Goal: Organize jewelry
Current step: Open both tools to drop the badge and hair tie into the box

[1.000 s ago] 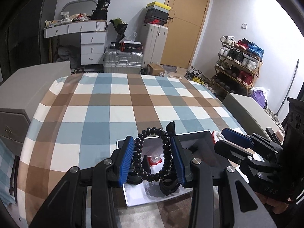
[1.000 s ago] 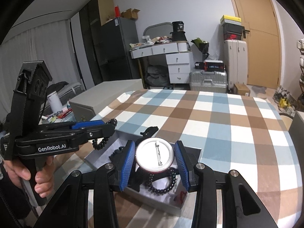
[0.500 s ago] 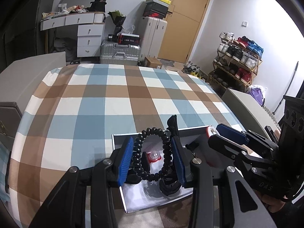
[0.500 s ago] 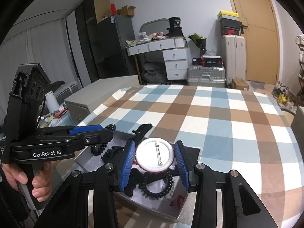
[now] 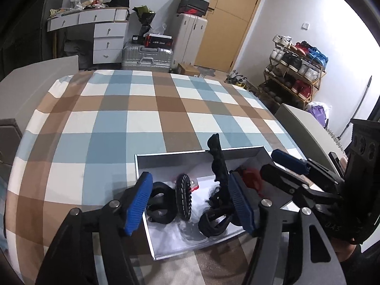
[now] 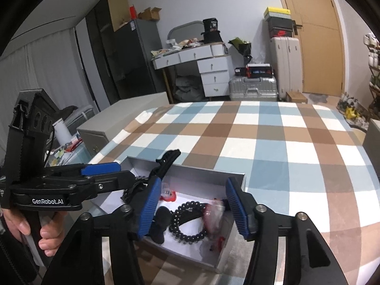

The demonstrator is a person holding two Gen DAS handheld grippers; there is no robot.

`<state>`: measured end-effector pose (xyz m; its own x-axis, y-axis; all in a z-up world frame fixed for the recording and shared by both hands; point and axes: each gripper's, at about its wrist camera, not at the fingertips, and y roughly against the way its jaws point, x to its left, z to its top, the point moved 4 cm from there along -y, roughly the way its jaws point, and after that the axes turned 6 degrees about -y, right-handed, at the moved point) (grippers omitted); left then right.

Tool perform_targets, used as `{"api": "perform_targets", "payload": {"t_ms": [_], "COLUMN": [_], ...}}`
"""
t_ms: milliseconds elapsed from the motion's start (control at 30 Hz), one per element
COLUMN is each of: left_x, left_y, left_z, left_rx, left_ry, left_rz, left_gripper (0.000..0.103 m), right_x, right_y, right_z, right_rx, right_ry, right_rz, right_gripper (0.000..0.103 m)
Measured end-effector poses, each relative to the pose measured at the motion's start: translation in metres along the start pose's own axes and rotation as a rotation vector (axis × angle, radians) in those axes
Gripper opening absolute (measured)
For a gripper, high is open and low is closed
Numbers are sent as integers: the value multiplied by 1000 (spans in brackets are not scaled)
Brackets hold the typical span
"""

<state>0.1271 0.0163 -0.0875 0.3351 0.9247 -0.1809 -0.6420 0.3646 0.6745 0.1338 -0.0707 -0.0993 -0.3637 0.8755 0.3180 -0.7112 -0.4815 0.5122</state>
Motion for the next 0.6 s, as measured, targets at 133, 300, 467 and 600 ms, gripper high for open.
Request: {"api": "perform_targets", "payload": {"t_ms": [133,300,467,600], "left_x": [-2,-5,-8,-11], "left_y": [7,18,31,42], "left_z": [0,2,4,5], "left_rx": [-12,-40,-89,-137], "left_ry": [-8,-21,-27,-27], "left_rz": [17,45,91,117], "left_gripper": [62,62,69,72], "right_x": [2,4,6,9], "right_y": [10,23,41,54], "right_z": [3,5,8,10], "right_rx": [-26,-60,-122,-161], "right_ry": [3,-5,-17,-27], "right_rz": [-4,-9,-6,-9], "right_gripper": [59,66,76,81]}}
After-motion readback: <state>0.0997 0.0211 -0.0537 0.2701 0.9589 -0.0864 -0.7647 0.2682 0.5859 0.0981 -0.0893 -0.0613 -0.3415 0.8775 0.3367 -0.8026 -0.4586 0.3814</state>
